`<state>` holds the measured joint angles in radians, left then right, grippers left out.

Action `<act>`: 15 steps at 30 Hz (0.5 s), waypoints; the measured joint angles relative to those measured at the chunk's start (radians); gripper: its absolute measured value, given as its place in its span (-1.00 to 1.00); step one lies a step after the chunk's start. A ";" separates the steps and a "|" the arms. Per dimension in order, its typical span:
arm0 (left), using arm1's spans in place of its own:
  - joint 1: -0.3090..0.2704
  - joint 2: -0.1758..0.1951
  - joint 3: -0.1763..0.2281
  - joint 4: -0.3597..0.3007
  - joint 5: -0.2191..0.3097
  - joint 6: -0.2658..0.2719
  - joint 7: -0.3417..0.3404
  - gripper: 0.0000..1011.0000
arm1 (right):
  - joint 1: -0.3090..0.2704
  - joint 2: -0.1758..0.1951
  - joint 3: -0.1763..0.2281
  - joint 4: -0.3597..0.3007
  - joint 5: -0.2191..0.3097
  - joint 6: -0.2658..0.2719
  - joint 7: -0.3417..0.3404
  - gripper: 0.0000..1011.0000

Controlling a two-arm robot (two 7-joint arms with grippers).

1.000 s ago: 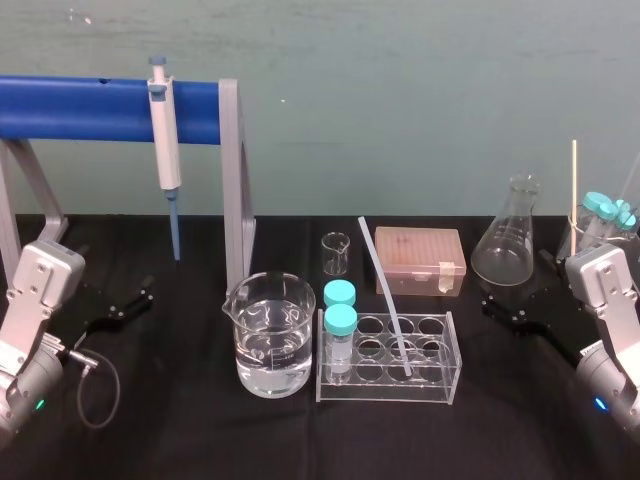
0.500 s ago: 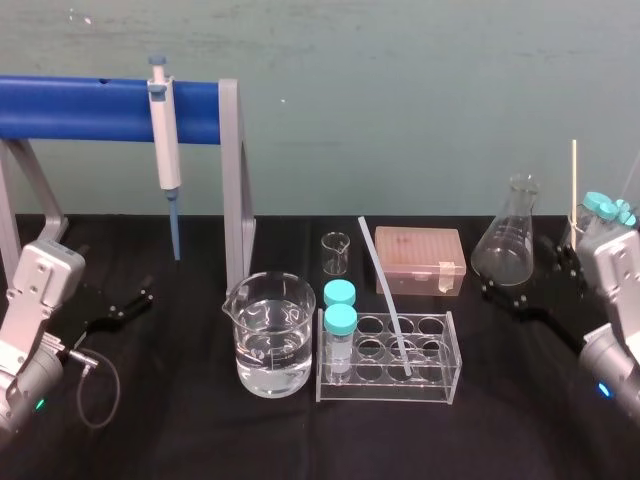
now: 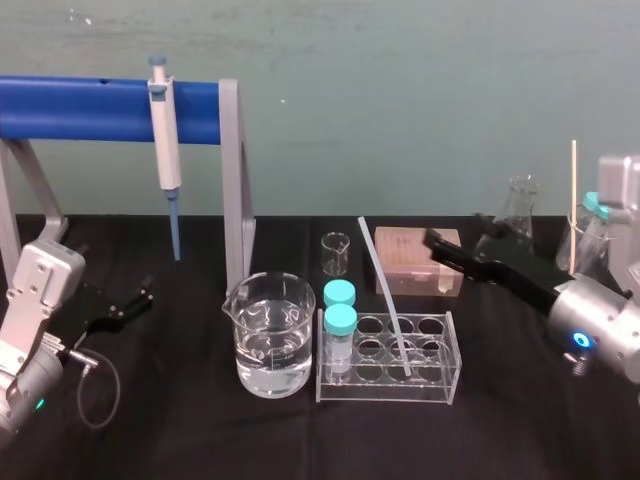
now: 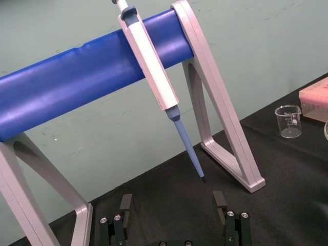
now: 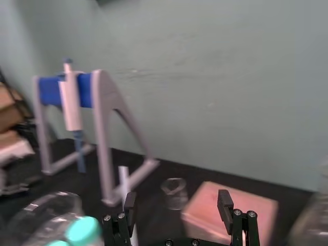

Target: Pick up the stirring rod with one hand, then place it down.

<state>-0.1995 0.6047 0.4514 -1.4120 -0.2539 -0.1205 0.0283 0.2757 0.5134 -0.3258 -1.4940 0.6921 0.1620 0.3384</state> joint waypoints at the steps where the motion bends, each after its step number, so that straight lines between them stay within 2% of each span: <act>1: 0.000 0.000 0.000 0.000 0.000 0.000 0.000 0.98 | 0.008 -0.005 -0.002 0.003 0.009 0.015 0.008 0.98; 5: 0.000 0.000 0.000 0.000 0.000 0.000 0.000 0.98 | 0.043 -0.022 -0.030 0.019 0.025 0.059 0.039 0.98; 15: 0.000 0.000 0.000 0.000 0.000 0.000 0.000 0.98 | 0.127 -0.051 -0.111 0.081 -0.011 0.076 0.076 0.98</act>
<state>-0.1995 0.6047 0.4514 -1.4120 -0.2539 -0.1205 0.0283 0.4029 0.4620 -0.4365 -1.4126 0.6809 0.2380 0.4145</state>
